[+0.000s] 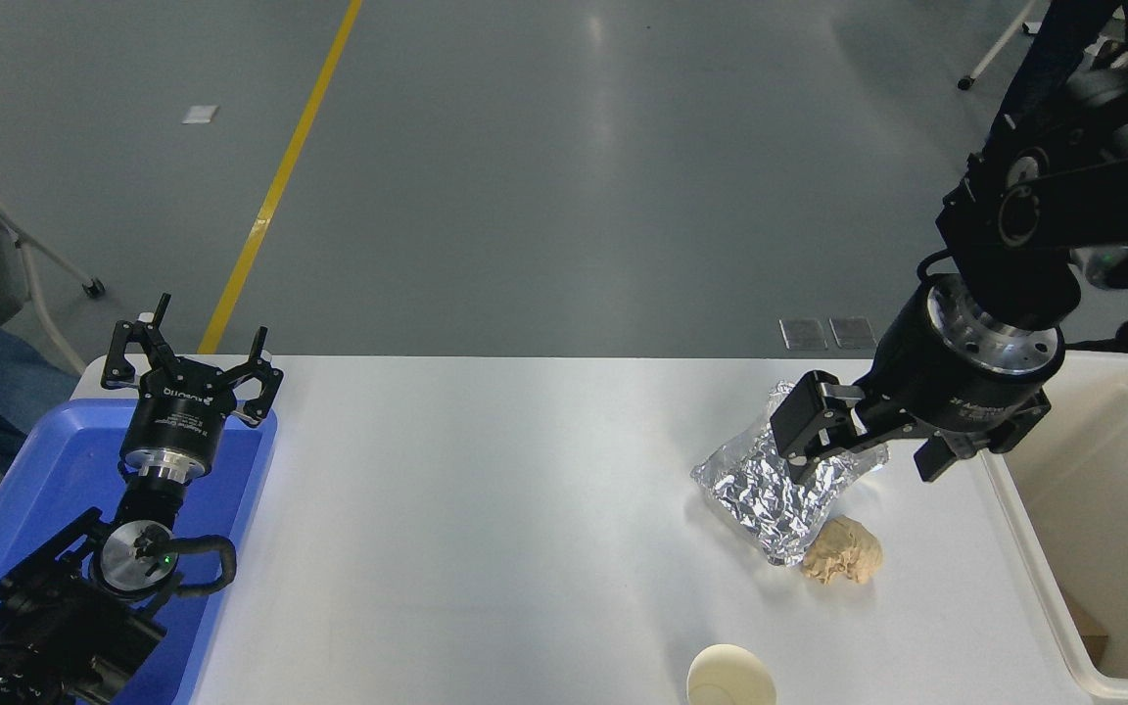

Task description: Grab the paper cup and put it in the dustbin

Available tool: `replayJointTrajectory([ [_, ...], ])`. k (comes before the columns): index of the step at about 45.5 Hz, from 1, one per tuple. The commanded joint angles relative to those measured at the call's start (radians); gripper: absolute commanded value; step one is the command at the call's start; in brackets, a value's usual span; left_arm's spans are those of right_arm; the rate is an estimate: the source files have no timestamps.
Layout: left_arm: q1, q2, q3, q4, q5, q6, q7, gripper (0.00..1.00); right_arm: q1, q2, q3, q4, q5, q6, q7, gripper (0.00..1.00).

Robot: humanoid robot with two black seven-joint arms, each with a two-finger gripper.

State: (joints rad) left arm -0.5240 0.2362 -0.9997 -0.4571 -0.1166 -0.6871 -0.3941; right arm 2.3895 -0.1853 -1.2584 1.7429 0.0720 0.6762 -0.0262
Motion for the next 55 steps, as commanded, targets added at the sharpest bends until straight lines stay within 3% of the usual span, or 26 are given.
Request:
replayJointTrajectory([
  [1, -0.001, 0.000, 0.000, 0.000, 0.000, 0.000, 0.000, 1.00, -0.220, -0.057, 0.063, -0.002, -0.006, -0.070, -0.003, 1.00],
  [25, -0.001, 0.000, 0.001, 0.000, 0.000, 0.000, 0.000, 1.00, -0.837, -0.220, 0.349, -0.252, -0.256, -0.204, -0.008, 1.00],
  [42, 0.001, 0.000, 0.001, 0.000, 0.000, 0.000, 0.000, 1.00, -0.969, -0.252, 0.450, -0.273, -0.273, -0.205, -0.012, 1.00],
  [55, -0.001, 0.000, 0.001, 0.000, 0.000, 0.000, 0.000, 1.00, -1.125, -0.287, 0.533, -0.330, -0.356, -0.210, -0.005, 0.98],
])
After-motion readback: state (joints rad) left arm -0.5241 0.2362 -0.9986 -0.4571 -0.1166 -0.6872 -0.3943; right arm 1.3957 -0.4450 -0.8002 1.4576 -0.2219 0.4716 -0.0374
